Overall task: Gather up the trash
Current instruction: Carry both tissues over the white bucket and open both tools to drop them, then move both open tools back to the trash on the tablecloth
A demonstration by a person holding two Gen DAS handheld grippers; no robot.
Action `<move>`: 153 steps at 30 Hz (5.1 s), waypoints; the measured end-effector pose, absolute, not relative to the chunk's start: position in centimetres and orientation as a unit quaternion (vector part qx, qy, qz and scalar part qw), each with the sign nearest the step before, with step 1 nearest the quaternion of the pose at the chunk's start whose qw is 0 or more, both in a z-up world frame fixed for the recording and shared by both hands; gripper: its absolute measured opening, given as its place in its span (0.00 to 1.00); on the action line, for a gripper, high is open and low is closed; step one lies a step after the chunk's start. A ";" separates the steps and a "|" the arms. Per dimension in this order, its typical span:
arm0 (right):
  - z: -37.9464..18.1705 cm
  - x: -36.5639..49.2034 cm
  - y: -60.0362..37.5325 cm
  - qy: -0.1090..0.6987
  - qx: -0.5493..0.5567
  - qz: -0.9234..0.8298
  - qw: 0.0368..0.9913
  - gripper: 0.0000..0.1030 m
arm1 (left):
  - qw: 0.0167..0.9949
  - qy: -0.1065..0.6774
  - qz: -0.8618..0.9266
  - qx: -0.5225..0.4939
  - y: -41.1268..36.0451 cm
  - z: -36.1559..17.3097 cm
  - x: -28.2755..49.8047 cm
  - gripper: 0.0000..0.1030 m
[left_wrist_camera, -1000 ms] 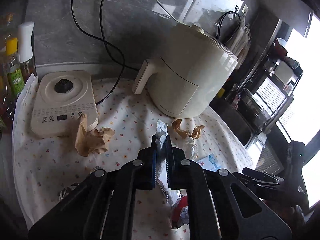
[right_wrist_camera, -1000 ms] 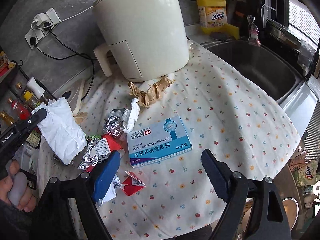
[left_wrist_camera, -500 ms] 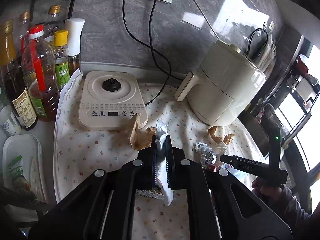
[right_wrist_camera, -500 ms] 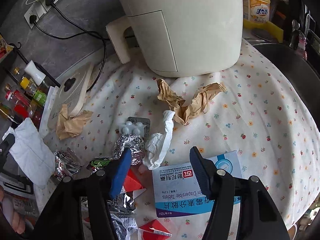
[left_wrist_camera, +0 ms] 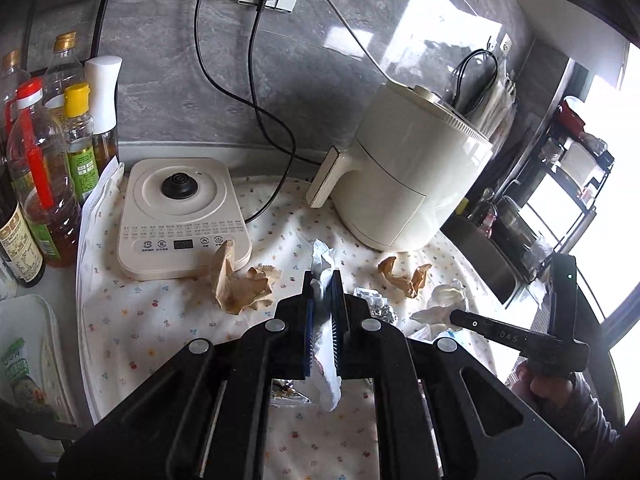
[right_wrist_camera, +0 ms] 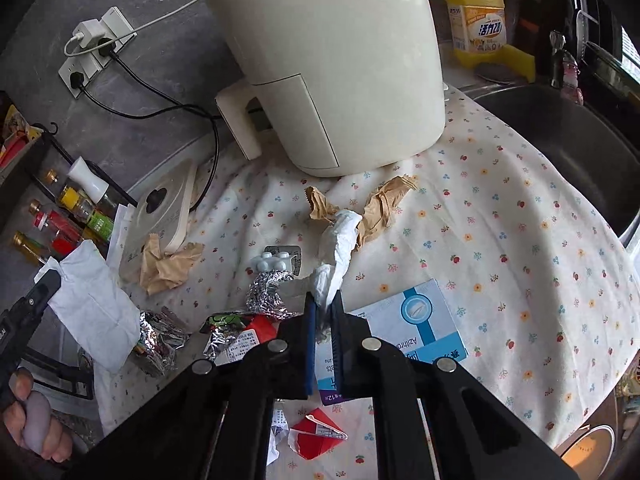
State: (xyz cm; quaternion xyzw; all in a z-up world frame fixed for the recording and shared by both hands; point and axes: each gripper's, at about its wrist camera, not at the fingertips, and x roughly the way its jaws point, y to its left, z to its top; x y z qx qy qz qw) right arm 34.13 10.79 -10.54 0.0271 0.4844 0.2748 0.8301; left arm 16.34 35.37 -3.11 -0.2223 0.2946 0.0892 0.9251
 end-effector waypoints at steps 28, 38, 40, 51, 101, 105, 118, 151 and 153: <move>-8.9 23.1 -23.5 0.441 0.178 -0.007 0.879 0.08 | 0.909 0.340 -0.206 -0.124 7.1 -1.8 26.4 0.08; -13.0 18.6 -34.8 0.471 0.207 -0.074 0.854 0.08 | 0.890 0.373 -0.245 -0.090 -4.8 -3.3 25.4 0.08; -14.6 17.9 -36.9 0.482 0.214 -0.084 0.846 0.09 | 0.886 0.382 -0.247 -0.086 -6.8 -3.8 25.0 0.08; -25.3 16.3 -44.7 0.559 0.239 -0.101 0.788 0.11 | 0.870 0.443 -0.210 -0.054 -14.4 -8.5 23.0 0.08; -18.4 5.8 -52.1 0.500 0.196 -0.128 0.833 0.91 | 0.836 0.496 -0.232 -0.048 -26.0 -18.0 21.8 0.91; -17.4 8.0 -49.5 0.494 0.188 -0.098 0.843 0.92 | 0.854 0.477 -0.198 -0.057 -22.1 -15.8 21.4 0.94; -13.7 14.6 -37.3 0.474 0.147 0.027 0.868 0.92 | 0.896 0.426 -0.067 -0.106 -7.1 -10.5 18.5 0.94; -11.3 22.0 -11.8 0.477 0.043 0.158 0.864 0.92 | 0.887 0.400 0.093 -0.208 19.9 -12.5 17.3 0.94; -11.2 22.2 -11.2 0.477 0.038 0.155 0.864 0.92 | 0.885 0.404 0.089 -0.214 20.6 -13.2 17.9 0.94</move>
